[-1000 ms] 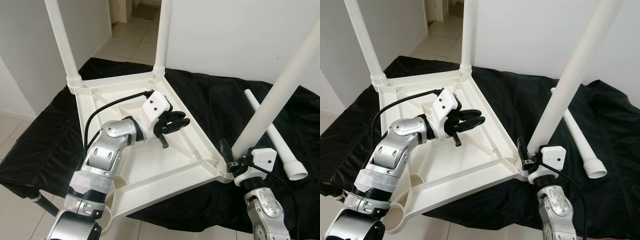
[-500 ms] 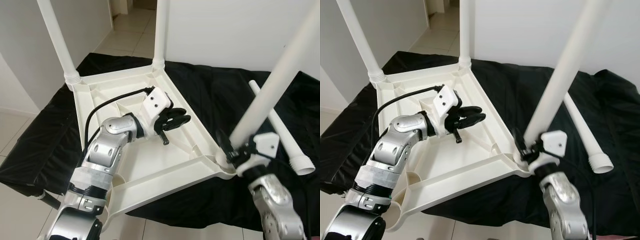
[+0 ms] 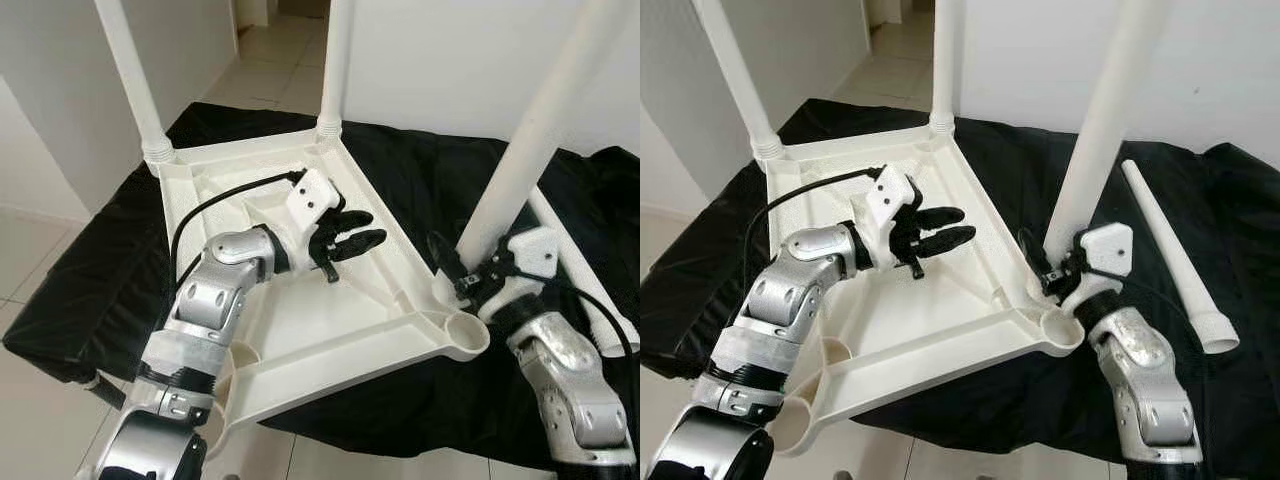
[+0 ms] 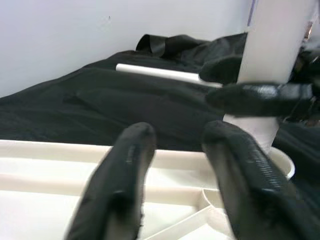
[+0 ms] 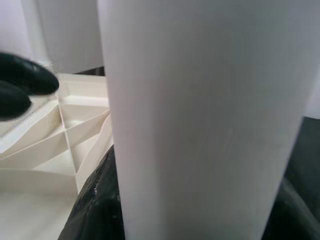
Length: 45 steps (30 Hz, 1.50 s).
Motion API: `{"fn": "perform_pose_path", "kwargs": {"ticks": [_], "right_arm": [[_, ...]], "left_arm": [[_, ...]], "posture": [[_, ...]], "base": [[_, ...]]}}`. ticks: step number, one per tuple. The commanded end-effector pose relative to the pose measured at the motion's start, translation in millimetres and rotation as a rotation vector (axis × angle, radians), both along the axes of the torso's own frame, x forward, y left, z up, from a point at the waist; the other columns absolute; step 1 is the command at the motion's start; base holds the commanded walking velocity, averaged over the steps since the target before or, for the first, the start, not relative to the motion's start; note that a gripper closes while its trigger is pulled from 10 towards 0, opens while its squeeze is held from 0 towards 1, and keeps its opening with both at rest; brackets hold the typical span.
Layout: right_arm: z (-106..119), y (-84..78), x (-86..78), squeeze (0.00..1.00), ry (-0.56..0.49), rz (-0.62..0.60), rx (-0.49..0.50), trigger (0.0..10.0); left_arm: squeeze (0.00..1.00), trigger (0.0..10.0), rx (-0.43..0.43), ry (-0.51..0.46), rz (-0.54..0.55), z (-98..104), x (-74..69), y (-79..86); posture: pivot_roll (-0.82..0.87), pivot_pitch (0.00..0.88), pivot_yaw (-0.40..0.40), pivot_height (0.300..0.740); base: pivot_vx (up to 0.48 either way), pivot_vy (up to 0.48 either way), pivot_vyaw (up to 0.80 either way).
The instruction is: Building children table
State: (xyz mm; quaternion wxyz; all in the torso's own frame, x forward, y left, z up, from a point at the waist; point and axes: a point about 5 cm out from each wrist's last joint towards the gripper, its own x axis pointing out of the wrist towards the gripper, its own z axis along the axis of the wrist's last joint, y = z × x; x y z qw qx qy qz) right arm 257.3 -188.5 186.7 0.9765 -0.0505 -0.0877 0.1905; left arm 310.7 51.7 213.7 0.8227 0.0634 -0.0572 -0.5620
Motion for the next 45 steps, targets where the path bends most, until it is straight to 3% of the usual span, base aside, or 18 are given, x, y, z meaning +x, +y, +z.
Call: {"fn": "perform_pose_path", "kwargs": {"ticks": [1, 2, 6, 13, 14, 25, 29, 35, 36, 37, 45], "right_arm": [[0, -0.2, 2.0, 0.0, 0.016, 0.012, 0.007, 10.0], [2, 7.3, 11.4, 0.0, 0.039, 0.082, 0.028, 10.0], [3, 14.4, 16.7, 0.0, 0.051, 0.148, 0.011, 10.0], [2, 25.5, 25.7, 0.0, 0.097, 0.349, -0.117, 10.0], [2, 28.3, 27.6, 0.0, 0.123, 0.434, -0.159, 10.0], [2, 32.4, 25.3, 0.0, 0.198, 0.641, -0.22, 10.0], [3, 34.2, 23.0, 0.0, 0.215, 0.705, -0.233, 10.0], [4, 34.6, 24.6, 0.0, 0.208, 0.709, -0.23, 10.0], [6, 34.2, 25.3, 0.0, 0.206, 0.713, -0.227, 10.0], [7, 33.5, 26.4, 0.0, 0.204, 0.713, -0.225, 10.0], [8, 30.7, 29.9, 0.0, 0.206, 0.712, -0.233, 10.0]], "left_arm": [[1.0, 10.0, -0.02, -0.019, 0.013, 9, 0.6, -1.4], [1.0, 10.0, -0.02, -0.039, -0.059, 14, -5.2, -10.0], [1.0, 10.0, -0.019, -0.055, -0.111, 18, -9.7, -16.3], [1.0, 10.0, -0.096, -0.089, -0.229, 49, -18.5, -31.7], [0.0, 10.0, -0.146, -0.078, -0.304, 64, -22.7, -35.5], [0.0, 10.0, -0.323, -0.01, -0.516, 103, -29.8, -29.4], [0.0, 10.0, -0.354, 0.042, -0.56, 109, -27.9, -30.1], [0.0, 10.0, -0.34, 0.108, -0.594, 107, -28.6, -30.8], [0.0, 9.6, -0.333, 0.144, -0.607, 106, -29.1, -31.2], [0.0, 0.0, -0.335, 0.19, -0.612, 106, -27.8, -31.9], [0.0, 0.0, -0.321, 0.213, -0.603, 111, -24.3, -30.7]], "posture": [[-0.1, 0.0, -0.02, 0.74], [-0.09, 0.0, -0.027, 0.74], [-0.09, 0.0, -0.03, 0.74], [-0.07, 0.0, -0.046, 0.74], [-0.07, 0.0, -0.05, 0.74], [-0.06, 0.0, -0.044, 0.74], [-0.07, 0.0, -0.035, 0.74], [-0.07, 0.0, -0.029, 0.74], [-0.07, 0.0, -0.029, 0.74], [-0.07, 0.0, -0.027, 0.74], [-0.06, 0.0, -0.023, 0.74]], "base": [[0.0, 0.0, 0.0], [0.0, 0.0, 0.0], [0.0, 0.0, 0.0], [0.0, 0.0, 0.0], [0.0, 0.0, 0.0], [0.0, 0.0, 0.0], [0.0, 0.0, 0.0], [0.0, 0.0, 0.0], [0.0, 0.0, 0.0], [0.0, 0.0, 0.0], [0.0, 0.0, 0.0]]}}
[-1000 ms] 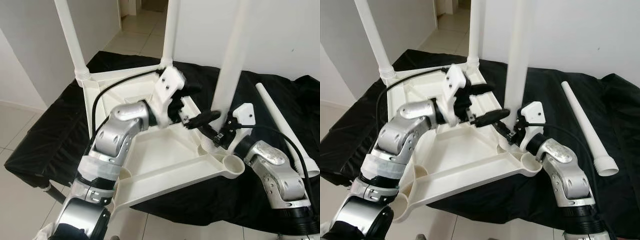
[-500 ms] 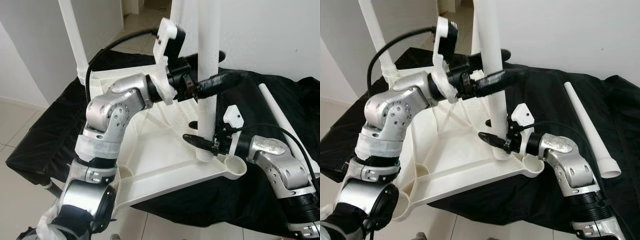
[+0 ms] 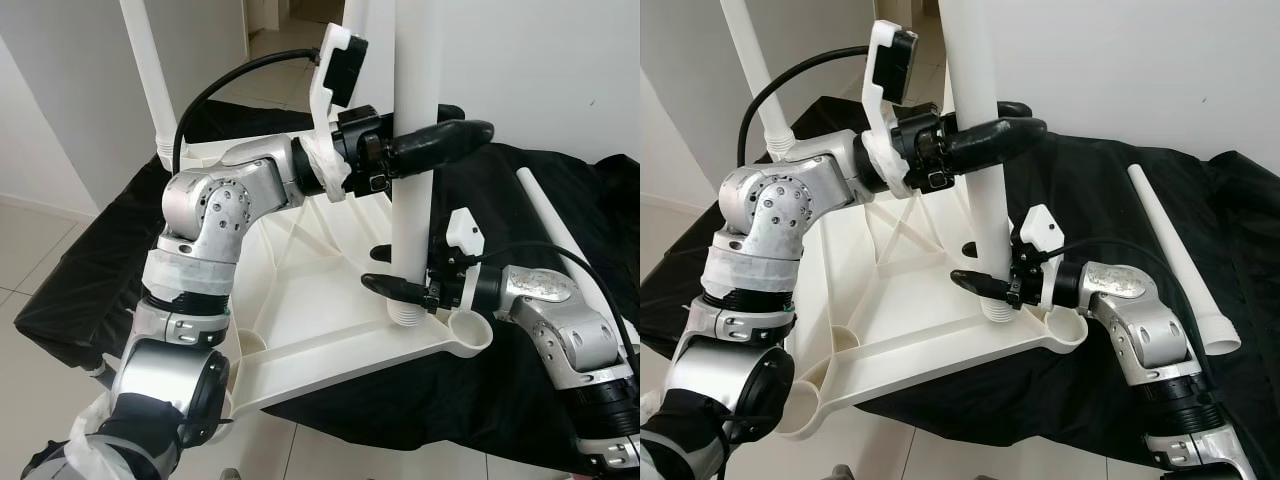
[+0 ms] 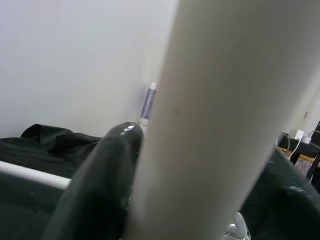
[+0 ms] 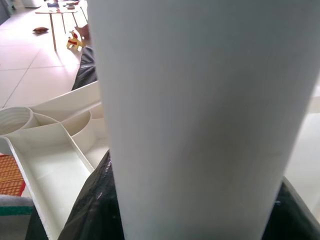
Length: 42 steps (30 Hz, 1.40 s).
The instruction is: Building children table
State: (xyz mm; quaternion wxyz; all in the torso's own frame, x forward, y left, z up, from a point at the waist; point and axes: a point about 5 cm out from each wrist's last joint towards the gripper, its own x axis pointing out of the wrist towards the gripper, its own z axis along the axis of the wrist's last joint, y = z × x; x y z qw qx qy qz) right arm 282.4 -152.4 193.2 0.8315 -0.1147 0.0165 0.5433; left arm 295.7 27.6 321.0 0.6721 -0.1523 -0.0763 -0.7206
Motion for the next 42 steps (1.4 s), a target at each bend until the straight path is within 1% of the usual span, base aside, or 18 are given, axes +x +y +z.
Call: {"fn": "perform_pose_path", "kwargs": {"ticks": [1, 10, 14, 15, 21, 22, 23, 25, 28, 29, 31, 32, 33, 34, 35, 37, 40, 42], "right_arm": [[2, -5.8, 5.5, 0.0, 0.012, -0.034, 0.008, 10.0], [5, -9.3, 11.0, 0.0, 0.021, -0.049, 0.019, 10.0], [7, -10.7, 14.8, 0.0, 0.011, -0.066, 0.029, 10.0], [12, -12.3, 21.7, 1.0, -0.005, -0.115, 0.067, 10.0], [16, -12.9, 24.6, 1.0, -0.012, -0.132, 0.09, 10.0], [17, -13.2, 26.5, 1.0, -0.021, -0.146, 0.098, 10.0], [17, -13.2, 26.5, 1.0, -0.021, -0.146, 0.098, 10.0], [21, -12.6, 32.6, 1.0, -0.052, -0.195, 0.128, 10.0], [21, -12.6, 32.6, 1.0, -0.052, -0.195, 0.128, 10.0], [24, -11.1, 36.8, 1.0, -0.076, -0.235, 0.155, 10.0], [24, -11.1, 36.8, 1.0, -0.076, -0.235, 0.155, 10.0], [24, -7.1, 43.4, 0.0, -0.108, -0.306, 0.171, 10.0], [24, -7.1, 43.4, 0.0, -0.108, -0.306, 0.171, 10.0], [23, -3.6, 48.6, 0.0, -0.127, -0.366, 0.184, 10.0], [23, -3.6, 48.6, 0.0, -0.127, -0.366, 0.184, 10.0], [19, 8.1, 56.3, 0.0, -0.152, -0.462, 0.214, 10.0], [19, 8.1, 56.3, 0.0, -0.152, -0.462, 0.214, 10.0], [19, 21.7, 62.7, 0.0, -0.188, -0.529, 0.235, 10.0]], "left_arm": [[0.0, 0.0, 0.007, -0.029, -0.134, 3, -8.9, -6.3], [0.0, 0.0, 0.056, -0.044, -0.067, 4, -2.8, -6.2], [0.0, 0.0, 0.085, -0.072, -0.002, 6, 2.3, -6.4], [0.0, 10.0, 0.134, -0.113, 0.088, 9, 8.0, -8.4], [0.0, 10.0, 0.168, -0.122, 0.147, 10, 12.8, -9.8], [0.0, 10.0, 0.183, -0.133, 0.202, 11, 17.3, -9.6], [0.0, 10.0, 0.183, -0.133, 0.202, 11, 17.3, -9.6], [0.0, 10.0, 0.2, -0.146, 0.313, 16, 27.1, -7.8], [0.0, 10.0, 0.2, -0.146, 0.313, 16, 27.1, -7.8], [0.0, 10.0, 0.188, -0.146, 0.374, 21, 32.0, -6.0], [0.0, 10.0, 0.188, -0.146, 0.374, 21, 32.0, -6.0], [0.0, 10.0, 0.168, -0.139, 0.464, 27, 39.0, -4.9], [0.0, 10.0, 0.168, -0.139, 0.464, 27, 39.0, -4.9], [0.0, 10.0, 0.139, -0.125, 0.539, 34, 44.6, -4.3], [0.0, 10.0, 0.139, -0.125, 0.539, 34, 44.6, -4.3], [0.0, 10.0, 0.101, -0.106, 0.687, 44, 53.5, -4.0], [0.0, 10.0, 0.101, -0.106, 0.687, 44, 53.5, -4.0], [0.0, 10.0, 0.07, -0.096, 0.76, 50, 57.3, -4.2]], "posture": [[-0.06, 0.0, -0.023, 0.74], [-0.06, 0.0, -0.025, 0.74], [-0.05, 0.0, -0.026, 0.74], [-0.05, 0.0, -0.03, 0.74], [-0.05, 0.0, -0.03, 0.74], [-0.05, 0.0, -0.029, 0.74], [-0.05, 0.0, -0.029, 0.74], [-0.05, 0.0, -0.024, 0.74], [-0.05, 0.0, -0.024, 0.74], [-0.06, 0.0, -0.018, 0.74], [-0.06, 0.0, -0.018, 0.74], [-0.06, 0.0, -0.016, 0.74], [-0.06, 0.0, -0.016, 0.74], [-0.06, 0.0, -0.019, 0.74], [-0.06, 0.0, -0.019, 0.74], [-0.07, 0.0, -0.022, 0.74], [-0.07, 0.0, -0.022, 0.74], [-0.08, 0.0, -0.027, 0.74]], "base": [[0.0, 0.0, 0.0], [0.0, 0.0, 0.0], [0.0, 0.0, 0.0], [0.0, 0.0, 0.0], [0.0, 0.0, 0.0], [0.0, 0.0, 0.0], [0.0, 0.0, 0.0], [0.0, 0.0, 0.0], [0.0, 0.0, 0.0], [0.0, 0.0, 0.0], [0.0, 0.0, 0.0], [0.0, 0.0, 0.0], [0.0, 0.0, 0.0], [0.0, 0.0, 0.0], [0.0, 0.0, 0.0], [0.0, 0.0, 0.0], [0.0, 0.0, 0.0], [0.0, 0.0, 0.0]]}}
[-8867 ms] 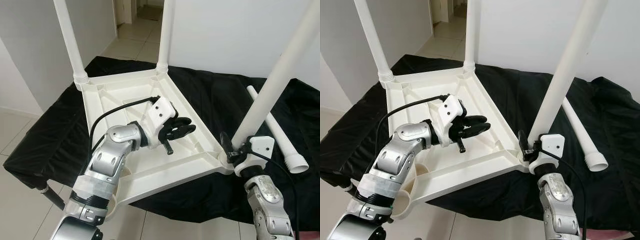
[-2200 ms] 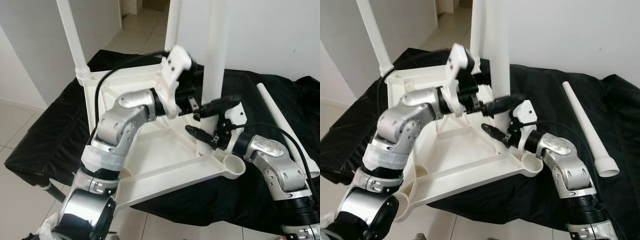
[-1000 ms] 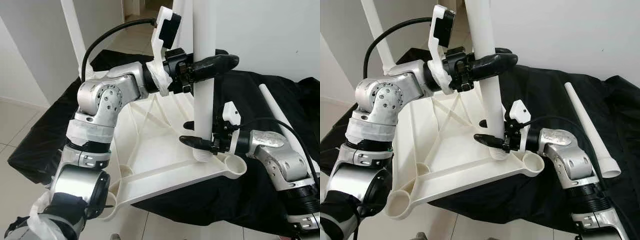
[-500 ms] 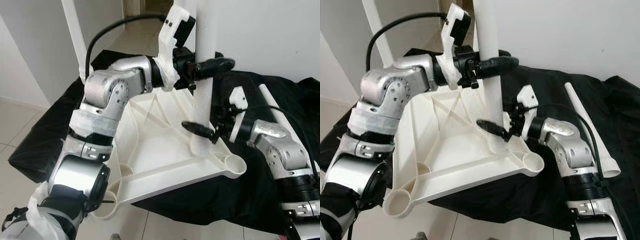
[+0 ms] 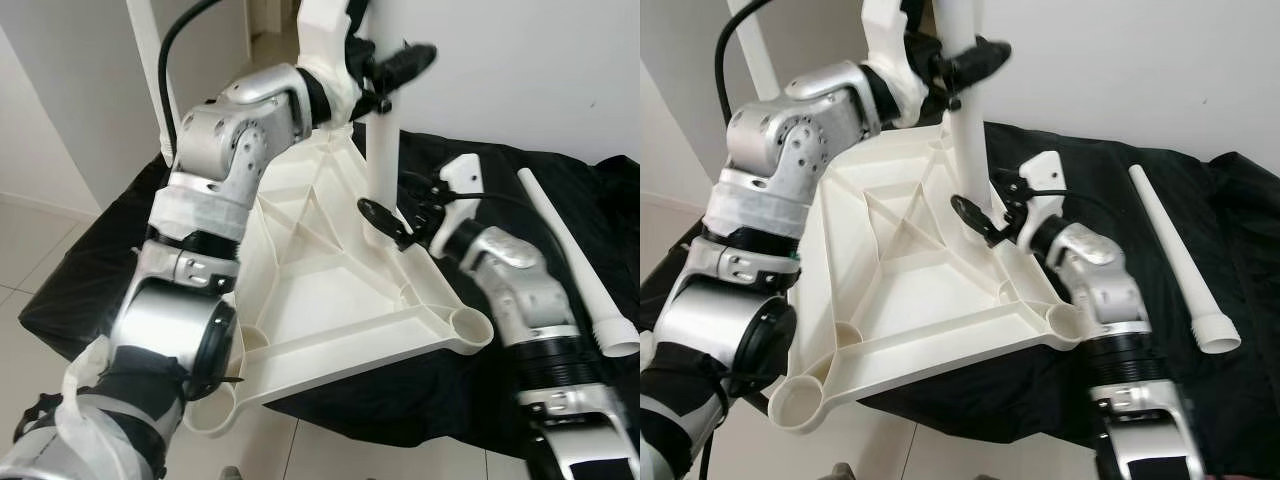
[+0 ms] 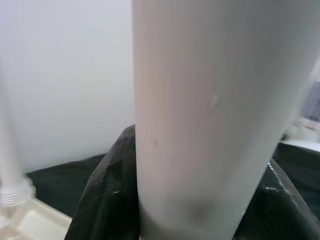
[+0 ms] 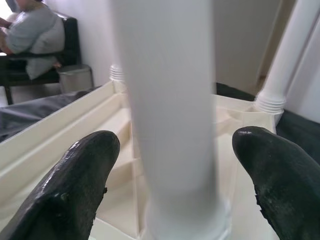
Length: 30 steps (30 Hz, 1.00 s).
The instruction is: Building children table
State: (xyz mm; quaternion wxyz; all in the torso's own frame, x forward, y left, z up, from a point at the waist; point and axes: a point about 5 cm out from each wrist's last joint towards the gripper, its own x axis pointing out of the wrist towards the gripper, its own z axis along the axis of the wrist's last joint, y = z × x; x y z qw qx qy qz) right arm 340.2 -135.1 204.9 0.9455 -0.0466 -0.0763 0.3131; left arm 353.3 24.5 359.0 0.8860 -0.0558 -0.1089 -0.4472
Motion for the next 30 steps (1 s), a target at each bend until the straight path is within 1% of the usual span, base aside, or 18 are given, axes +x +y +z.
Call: {"fn": "perform_pose_path", "kwargs": {"ticks": [1, 3, 5, 6, 9, 10, 12, 14, 15, 18, 19, 20, 21, 22, 23, 25, 26, 30], "right_arm": [[7, 4.5, 4.8, 0.0, -0.043, -0.041, -0.009, 10.0], [10, 14.1, 10.3, 0.0, -0.085, -0.099, -0.012, 10.0], [12, 18.2, 14.1, 0.0, -0.104, -0.139, 0.012, 10.0], [14, 22.1, 16.6, 0.0, -0.128, -0.171, 0.006, 10.0], [17, 25.6, 19.1, 0.0, -0.152, -0.21, 0.003, 10.0], [19, 28.5, 21.6, 0.0, -0.177, -0.26, 0.001, 10.0], [20, 30.9, 23.9, 0.0, -0.196, -0.309, -0.01, 10.0], [20, 30.9, 23.9, 0.0, -0.196, -0.309, -0.01, 10.0], [20, 31.7, 26.1, 0.0, -0.209, -0.368, -0.014, 10.0], [20, 31.7, 26.1, 0.0, -0.209, -0.368, -0.014, 10.0], [20, 31.4, 28.3, 0.0, -0.22, -0.445, -0.011, 10.0], [20, 31.4, 28.3, 0.0, -0.22, -0.445, -0.011, 10.0], [20, 31.7, 29.8, 0.0, -0.239, -0.521, -0.038, 10.0], [20, 31.7, 29.8, 0.0, -0.239, -0.521, -0.038, 10.0], [20, 31.4, 30.9, 0.0, -0.261, -0.578, -0.061, 10.0], [20, 31.4, 30.9, 0.0, -0.261, -0.578, -0.061, 10.0], [20, 30.6, 31.8, 0.0, -0.274, -0.618, -0.078, 10.0], [19, 29.3, 33.8, 0.0, -0.279, -0.654, -0.095, 10.0]], "left_arm": [[0.0, 10.0, -0.027, -0.04, 0.041, 12, -0.3, -1.1], [0.0, 10.0, -0.053, -0.043, 0.066, 15, 1.0, -2.2], [0.0, 10.0, -0.076, -0.041, 0.074, 17, 1.5, -3.4], [0.0, 10.0, -0.109, -0.043, 0.084, 20, 1.4, -3.9], [0.0, 10.0, -0.132, -0.049, 0.076, 22, 0.4, -5.0], [0.0, 10.0, -0.16, -0.045, 0.075, 23, 0.4, -6.3], [0.0, 10.0, -0.181, -0.043, 0.081, 24, 0.6, -7.0], [0.0, 10.0, -0.181, -0.043, 0.081, 24, 0.6, -7.0], [0.0, 10.0, -0.195, -0.037, 0.089, 25, 1.1, -7.7], [0.0, 10.0, -0.195, -0.037, 0.089, 25, 1.1, -7.7], [0.0, 10.0, -0.208, -0.024, 0.1, 24, 1.8, -8.7], [0.0, 10.0, -0.208, -0.024, 0.1, 24, 1.8, -8.7], [0.0, 10.0, -0.209, -0.018, 0.107, 24, 2.0, -10.5], [0.0, 10.0, -0.209, -0.018, 0.107, 24, 2.0, -10.5], [0.0, 10.0, -0.204, -0.017, 0.112, 23, 2.0, -12.9], [0.0, 10.0, -0.204, -0.017, 0.112, 23, 2.0, -12.9], [0.0, 10.0, -0.199, -0.017, 0.115, 22, 1.7, -15.1], [0.0, 10.0, -0.188, -0.025, 0.117, 22, 0.5, -18.6]], "posture": [[-0.08, 0.0, -0.027, 0.74], [-0.09, 0.0, -0.021, 0.74], [-0.09, 0.0, -0.021, 0.74], [-0.09, 0.0, -0.017, 0.74], [-0.09, 0.0, -0.02, 0.74], [-0.08, 0.0, -0.026, 0.74], [-0.07, 0.0, -0.027, 0.74], [-0.07, 0.0, -0.027, 0.74], [-0.07, 0.0, -0.027, 0.74], [-0.07, 0.0, -0.027, 0.74], [-0.07, 0.0, -0.027, 0.74], [-0.07, 0.0, -0.027, 0.74], [-0.06, 0.0, -0.03, 0.74], [-0.06, 0.0, -0.03, 0.74], [-0.06, 0.0, -0.035, 0.74], [-0.06, 0.0, -0.035, 0.74], [-0.06, 0.0, -0.035, 0.74], [-0.05, 0.0, -0.043, 0.74]], "base": [[0.0, 0.0, 0.0], [0.0, 0.0, 0.0], [0.0, 0.0, 0.0], [0.0, 0.0, 0.0], [0.0, 0.0, 0.0], [0.0, 0.0, 0.0], [0.0, 0.0, 0.0], [0.0, 0.0, 0.0], [0.0, 0.0, 0.0], [0.0, 0.0, 0.0], [0.0, 0.0, 0.0], [0.0, 0.0, 0.0], [0.0, 0.0, 0.0], [0.0, 0.0, 0.0], [0.0, 0.0, 0.0], [0.0, 0.0, 0.0], [0.0, 0.0, 0.0], [0.0, 0.0, 0.0]]}}
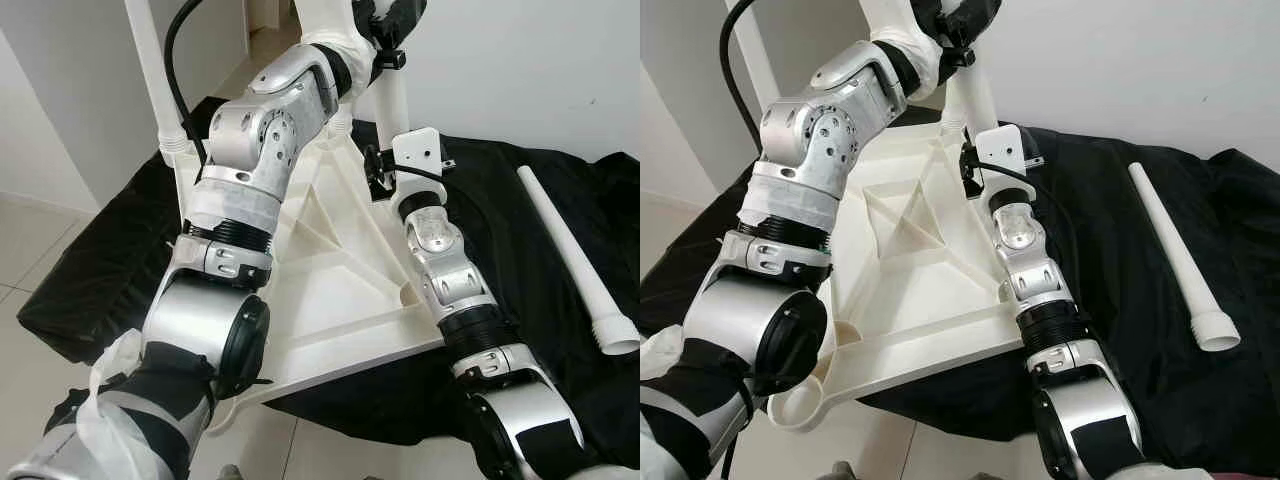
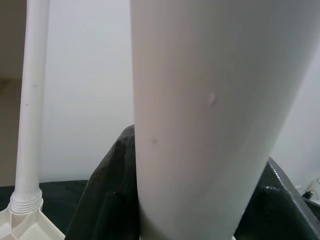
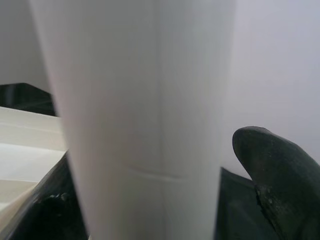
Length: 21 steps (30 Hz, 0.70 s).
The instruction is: Building children table
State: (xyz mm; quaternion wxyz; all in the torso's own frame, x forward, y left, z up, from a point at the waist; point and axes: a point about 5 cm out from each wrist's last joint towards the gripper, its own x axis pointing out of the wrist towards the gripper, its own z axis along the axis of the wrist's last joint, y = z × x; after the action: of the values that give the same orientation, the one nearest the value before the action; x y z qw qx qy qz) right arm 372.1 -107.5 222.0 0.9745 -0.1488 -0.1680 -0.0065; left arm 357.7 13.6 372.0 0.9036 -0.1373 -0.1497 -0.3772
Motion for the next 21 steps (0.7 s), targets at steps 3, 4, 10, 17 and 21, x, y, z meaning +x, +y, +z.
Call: {"fn": "perform_pose_path", "kwargs": {"ticks": [3, 4, 10, 17, 21], "right_arm": [[-0.1, 3.8, 3.5, 0.0, -0.007, -0.011, -0.002, 10.0], [-0.1, 3.8, 3.5, 0.0, -0.007, -0.011, -0.002, 10.0], [-1.2, 11.0, 6.2, 0.0, -0.018, -0.008, -0.002, 4.2], [-4.1, 11.0, 6.8, 0.0, -0.01, -0.022, 0.007, 0.0], [-5.4, 10.4, 7.4, 0.0, -0.006, -0.026, 0.016, 0.0]], "left_arm": [[0.0, 10.0, 0.013, -0.041, -0.004, 8.5, -4.6, -9.3], [0.0, 10.0, 0.013, -0.041, -0.004, 8.5, -4.6, -9.3], [0.0, 10.0, 0.009, -0.045, -0.002, 9.8, -5.2, -11.2], [0.0, 10.0, 0.015, -0.048, 0.001, 9.4, -5.5, -11.8], [0.0, 10.0, 0.024, -0.052, 0.0, 8.2, -6.1, -13.0]], "posture": [[-0.05, 0.0, -0.044, 0.74], [-0.05, 0.0, -0.044, 0.74], [-0.04, 0.0, -0.049, 0.74], [-0.04, 0.0, -0.051, 0.74], [-0.04, 0.0, -0.051, 0.74]], "base": [[0.0, 0.0, 0.0], [0.0, 0.0, 0.0], [0.0, 0.0, 0.0], [0.0, 0.0, 0.0], [0.0, 0.0, 0.0]]}}
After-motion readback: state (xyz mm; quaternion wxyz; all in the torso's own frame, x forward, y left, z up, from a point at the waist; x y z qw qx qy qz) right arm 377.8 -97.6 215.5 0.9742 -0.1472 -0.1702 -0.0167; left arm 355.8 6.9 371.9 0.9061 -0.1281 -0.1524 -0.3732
